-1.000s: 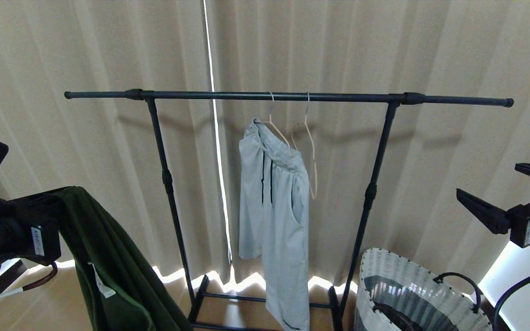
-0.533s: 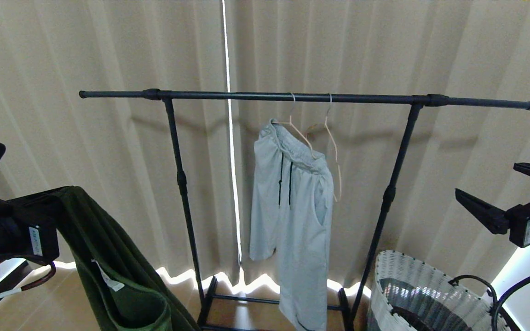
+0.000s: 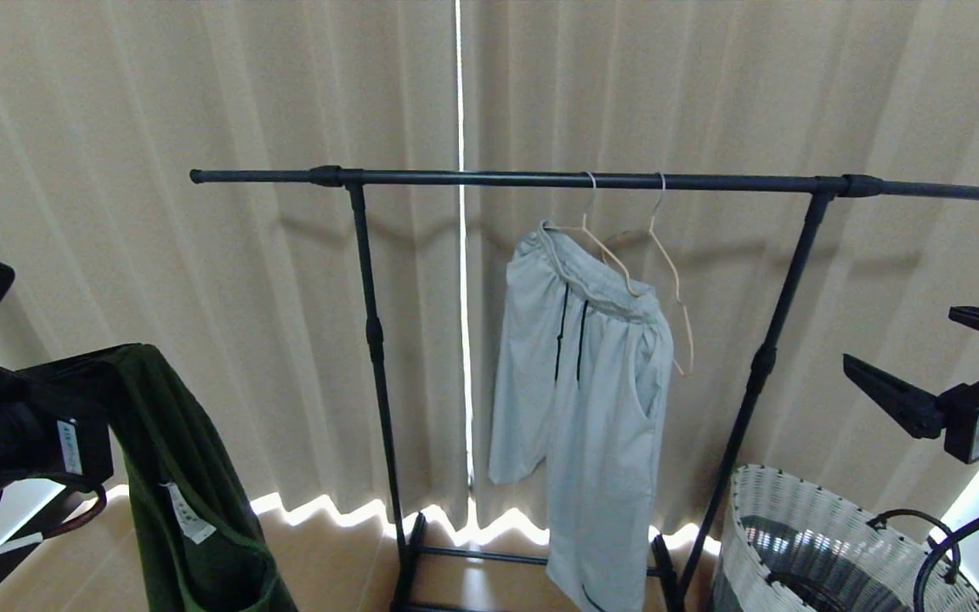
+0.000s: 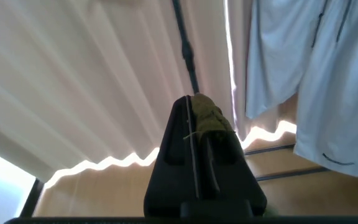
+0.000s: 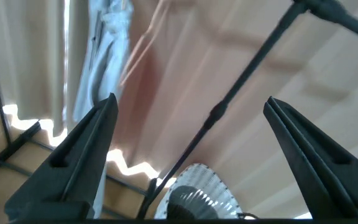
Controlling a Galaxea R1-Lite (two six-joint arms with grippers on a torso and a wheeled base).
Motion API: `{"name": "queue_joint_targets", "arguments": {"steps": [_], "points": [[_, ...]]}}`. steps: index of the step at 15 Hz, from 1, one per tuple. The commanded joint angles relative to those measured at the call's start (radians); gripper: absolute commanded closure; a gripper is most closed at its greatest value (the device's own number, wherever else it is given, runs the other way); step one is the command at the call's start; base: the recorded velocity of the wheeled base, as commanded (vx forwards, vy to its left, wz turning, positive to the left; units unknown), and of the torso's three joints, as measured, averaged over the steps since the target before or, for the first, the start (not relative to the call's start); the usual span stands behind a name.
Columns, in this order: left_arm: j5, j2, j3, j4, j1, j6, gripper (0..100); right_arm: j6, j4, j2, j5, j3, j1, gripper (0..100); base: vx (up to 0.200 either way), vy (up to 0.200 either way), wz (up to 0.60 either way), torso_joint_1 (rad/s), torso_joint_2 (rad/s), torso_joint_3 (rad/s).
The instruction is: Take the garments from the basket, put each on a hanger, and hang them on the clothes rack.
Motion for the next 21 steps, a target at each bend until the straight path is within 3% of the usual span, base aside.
{"name": "queue_joint_targets", "arguments": {"steps": [1, 5, 17, 21], "points": [[0.001, 0.005, -0.004, 0.001, 0.000, -0.001, 100, -0.002, 0.001, 0.002, 0.002, -0.005, 0.002, 0, 0.000, 0.000, 0.00, 0.000, 0.00, 0.000], [-0.001, 0.008, 0.002, 0.001, -0.003, -0.001, 100, 0.034, -0.003, 0.053, 0.009, -0.063, 0.002, 0, 0.150, 0.000, 0.00, -0.007, 0.00, 0.003], [-0.001, 0.008, 0.042, -0.007, -0.006, 0.002, 100, 0.133, 0.017, 0.188, 0.002, -0.111, 0.014, 0, 0.183, 0.000, 0.00, 0.003, 0.00, 0.001], [0.001, 0.008, 0.114, -0.105, -0.003, 0.005, 100, 0.245, 0.275, 0.226, -0.019, -0.275, 0.110, 0, 0.000, 0.000, 0.00, 0.000, 0.00, 0.000]]}}
